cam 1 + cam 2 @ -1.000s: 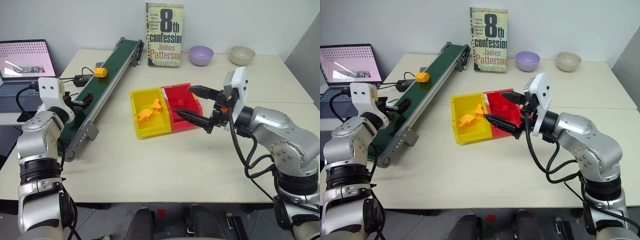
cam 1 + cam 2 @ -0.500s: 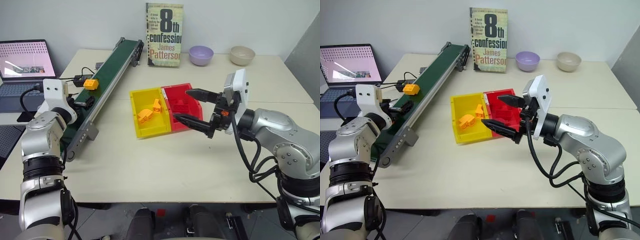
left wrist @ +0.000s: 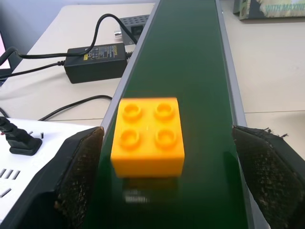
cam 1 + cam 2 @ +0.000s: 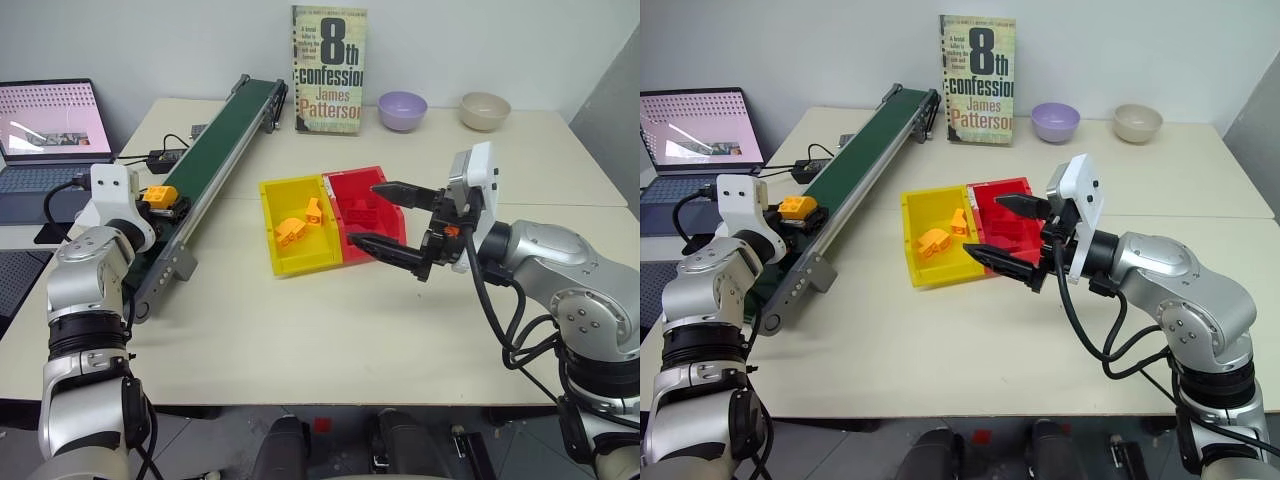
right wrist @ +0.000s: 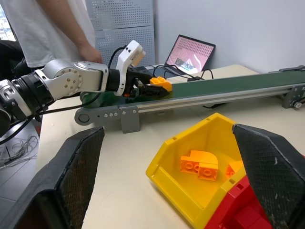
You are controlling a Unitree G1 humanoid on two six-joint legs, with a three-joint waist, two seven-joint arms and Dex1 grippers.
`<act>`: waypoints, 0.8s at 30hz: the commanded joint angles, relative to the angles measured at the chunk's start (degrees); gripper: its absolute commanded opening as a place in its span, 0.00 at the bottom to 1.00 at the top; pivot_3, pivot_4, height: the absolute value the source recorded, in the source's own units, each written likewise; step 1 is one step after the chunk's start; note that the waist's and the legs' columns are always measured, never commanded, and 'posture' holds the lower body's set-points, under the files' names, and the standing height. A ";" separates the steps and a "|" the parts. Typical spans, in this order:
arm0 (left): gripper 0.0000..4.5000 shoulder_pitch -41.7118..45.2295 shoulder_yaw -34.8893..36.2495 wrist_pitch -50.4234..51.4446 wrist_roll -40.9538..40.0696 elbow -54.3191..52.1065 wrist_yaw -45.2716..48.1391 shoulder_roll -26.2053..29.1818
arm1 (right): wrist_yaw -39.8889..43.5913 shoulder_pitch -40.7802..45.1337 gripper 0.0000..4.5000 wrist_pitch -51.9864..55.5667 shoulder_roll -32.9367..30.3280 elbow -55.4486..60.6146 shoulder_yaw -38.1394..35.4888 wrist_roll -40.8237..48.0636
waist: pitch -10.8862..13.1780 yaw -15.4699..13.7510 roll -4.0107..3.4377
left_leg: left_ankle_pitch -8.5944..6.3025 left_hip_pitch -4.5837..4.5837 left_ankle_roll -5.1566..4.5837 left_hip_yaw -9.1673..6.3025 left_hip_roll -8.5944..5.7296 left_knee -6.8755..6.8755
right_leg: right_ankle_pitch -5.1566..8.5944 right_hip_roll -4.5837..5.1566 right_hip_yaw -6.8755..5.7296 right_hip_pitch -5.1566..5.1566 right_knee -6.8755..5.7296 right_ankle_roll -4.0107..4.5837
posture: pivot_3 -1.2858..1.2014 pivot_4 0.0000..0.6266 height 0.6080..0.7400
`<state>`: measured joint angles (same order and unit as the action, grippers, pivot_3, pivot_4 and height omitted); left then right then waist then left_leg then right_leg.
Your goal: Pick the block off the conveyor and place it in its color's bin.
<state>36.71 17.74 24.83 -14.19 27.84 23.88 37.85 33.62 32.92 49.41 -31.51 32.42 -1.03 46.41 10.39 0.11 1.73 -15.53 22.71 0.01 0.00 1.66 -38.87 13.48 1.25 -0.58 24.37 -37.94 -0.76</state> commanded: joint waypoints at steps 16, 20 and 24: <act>0.34 -0.25 2.13 2.36 -0.83 -5.33 -2.47 1.51 | -1.34 0.63 1.00 -0.60 -0.56 1.18 -1.93 0.78 | 0.00 0.00 0.00 | 0.00 0.00 0.00 -0.01 0.01 0.00 | 0.00 0.05 0.00 0.00 0.00 0.00 | 0.52 0.24 1.00; 0.34 1.66 1.03 2.92 -1.06 -5.97 -1.51 1.31 | -3.01 -0.72 1.00 -0.49 -0.85 2.32 -2.48 0.56 | 0.00 -0.02 0.00 | 0.00 0.01 0.00 -0.01 0.00 0.00 | 0.00 0.05 0.00 0.00 0.00 0.00 | 0.52 0.24 1.00; 0.34 7.72 -5.23 4.58 -2.11 -7.03 5.84 -0.86 | -6.98 -4.54 1.00 0.57 -2.40 5.72 -2.66 -1.62 | -0.02 -0.58 0.04 | 0.00 0.10 0.00 -0.01 -0.04 -0.01 | 0.00 0.02 -0.11 0.00 0.02 0.00 | 0.52 0.24 1.00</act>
<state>41.43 15.32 29.60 -15.34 24.38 25.62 37.49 28.29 29.41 49.83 -32.66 34.57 -2.29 46.06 10.38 -0.47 1.77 -15.53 22.83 0.02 0.04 1.59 -38.90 13.48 1.21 -0.72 24.36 -37.91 -0.76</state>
